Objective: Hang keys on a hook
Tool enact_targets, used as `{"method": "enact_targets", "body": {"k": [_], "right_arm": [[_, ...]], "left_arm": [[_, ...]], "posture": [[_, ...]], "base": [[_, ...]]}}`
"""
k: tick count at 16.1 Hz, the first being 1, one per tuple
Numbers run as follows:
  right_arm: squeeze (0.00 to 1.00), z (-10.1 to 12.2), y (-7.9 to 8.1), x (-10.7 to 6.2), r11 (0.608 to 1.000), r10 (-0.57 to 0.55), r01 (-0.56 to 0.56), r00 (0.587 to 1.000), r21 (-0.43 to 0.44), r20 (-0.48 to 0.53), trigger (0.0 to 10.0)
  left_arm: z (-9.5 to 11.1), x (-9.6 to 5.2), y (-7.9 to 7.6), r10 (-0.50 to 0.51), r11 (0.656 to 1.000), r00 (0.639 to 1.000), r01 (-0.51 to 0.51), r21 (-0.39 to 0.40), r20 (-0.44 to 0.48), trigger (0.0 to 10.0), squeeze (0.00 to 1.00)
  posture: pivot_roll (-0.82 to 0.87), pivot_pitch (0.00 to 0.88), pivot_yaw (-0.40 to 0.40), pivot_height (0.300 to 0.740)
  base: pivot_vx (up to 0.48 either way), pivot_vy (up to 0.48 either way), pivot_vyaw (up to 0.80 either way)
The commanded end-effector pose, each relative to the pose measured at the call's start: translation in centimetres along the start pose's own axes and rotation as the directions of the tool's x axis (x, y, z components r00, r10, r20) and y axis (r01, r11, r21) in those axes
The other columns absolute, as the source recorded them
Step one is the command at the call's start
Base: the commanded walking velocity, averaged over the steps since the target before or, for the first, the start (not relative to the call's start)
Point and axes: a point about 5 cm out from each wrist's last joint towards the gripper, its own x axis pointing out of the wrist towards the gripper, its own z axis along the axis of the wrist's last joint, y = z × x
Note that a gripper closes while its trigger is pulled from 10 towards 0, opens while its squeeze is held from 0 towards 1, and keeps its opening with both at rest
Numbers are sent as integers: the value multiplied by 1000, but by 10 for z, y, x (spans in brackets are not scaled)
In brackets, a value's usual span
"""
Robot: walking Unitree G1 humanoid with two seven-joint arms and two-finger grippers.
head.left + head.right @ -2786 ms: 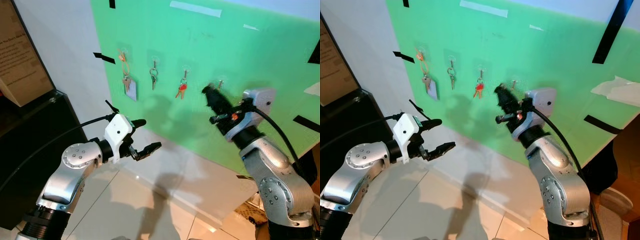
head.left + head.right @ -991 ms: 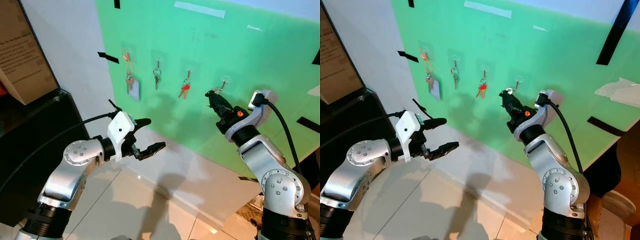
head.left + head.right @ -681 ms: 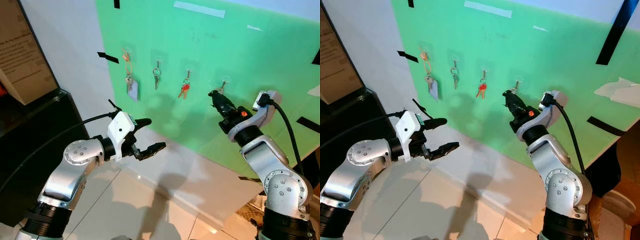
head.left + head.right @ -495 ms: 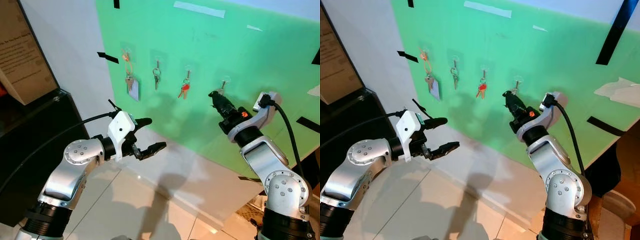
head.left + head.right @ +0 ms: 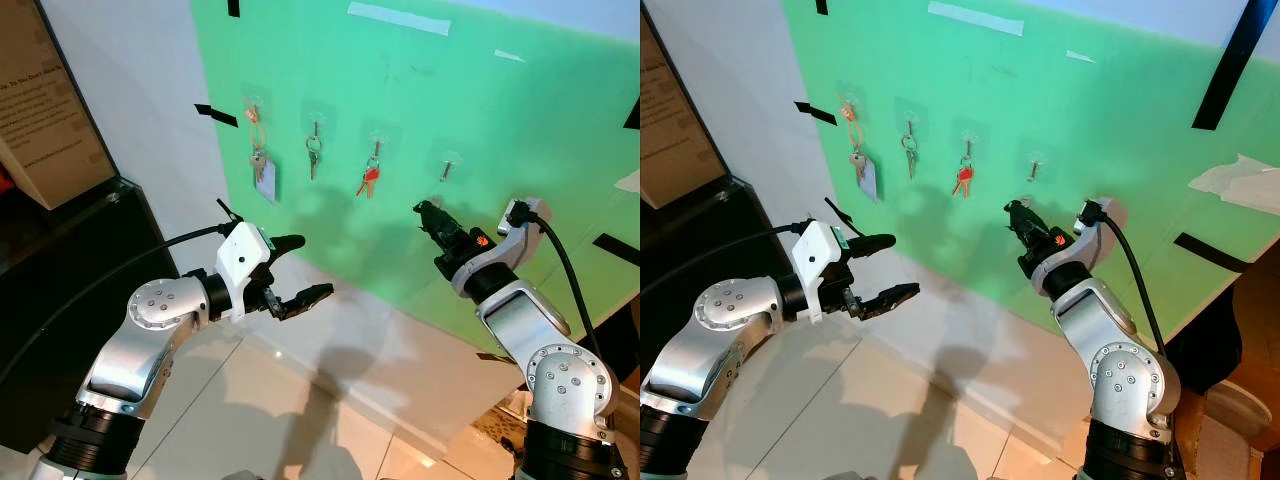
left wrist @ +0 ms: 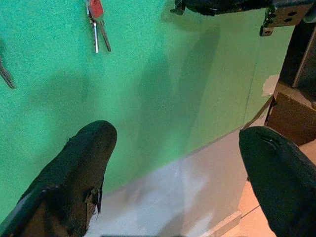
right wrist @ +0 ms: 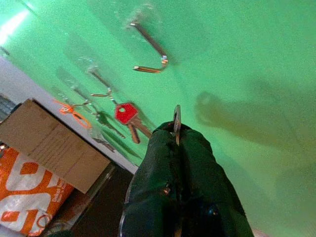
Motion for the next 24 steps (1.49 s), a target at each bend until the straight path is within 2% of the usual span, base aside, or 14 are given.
{"method": "enact_targets", "body": {"k": [1, 6, 14, 18, 22, 24], "right_arm": [[0, 2, 5, -1, 999, 44, -43, 999, -17, 16, 10000], [0, 12, 19, -2, 991, 134, -131, 987, -41, 88, 10000], [0, 16, 22, -1, 989, 145, -142, 981, -33, 125, 10000], [0, 21, 13, 4, 996, 60, -69, 987, 61, 148, 10000], [0, 26, 10, 4, 975, 28, -65, 985, 214, 172, 10000], [0, 26, 8, 3, 966, 13, -55, 986, 253, 164, 10000]], "left_arm": [[2, 2, 1, -11, 1000, 1000, 11, 13, 6, 10000, 541], [2, 2, 0, -14, 1000, 1000, 14, 11, 6, 10000, 541], [1, 2, -1, -22, 1000, 1000, 22, 12, -3, 10000, 541], [1, 1, -1, -24, 1000, 1000, 24, 12, -5, 10000, 541], [1, 1, 0, -26, 1000, 1000, 26, 12, -8, 10000, 541], [1, 1, 0, -27, 1000, 1000, 27, 12, -10, 10000, 545]], "posture": [[-156, 0, -11, 740], [-156, 0, -11, 740], [-154, 0, -7, 740], [-153, 0, -8, 740], [-152, 0, -7, 740], [-153, 0, -5, 740]], "base": [[0, 0, 0], [0, 0, 0], [0, 0, 0], [0, 0, 0], [0, 0, 0], [0, 0, 0]]}}
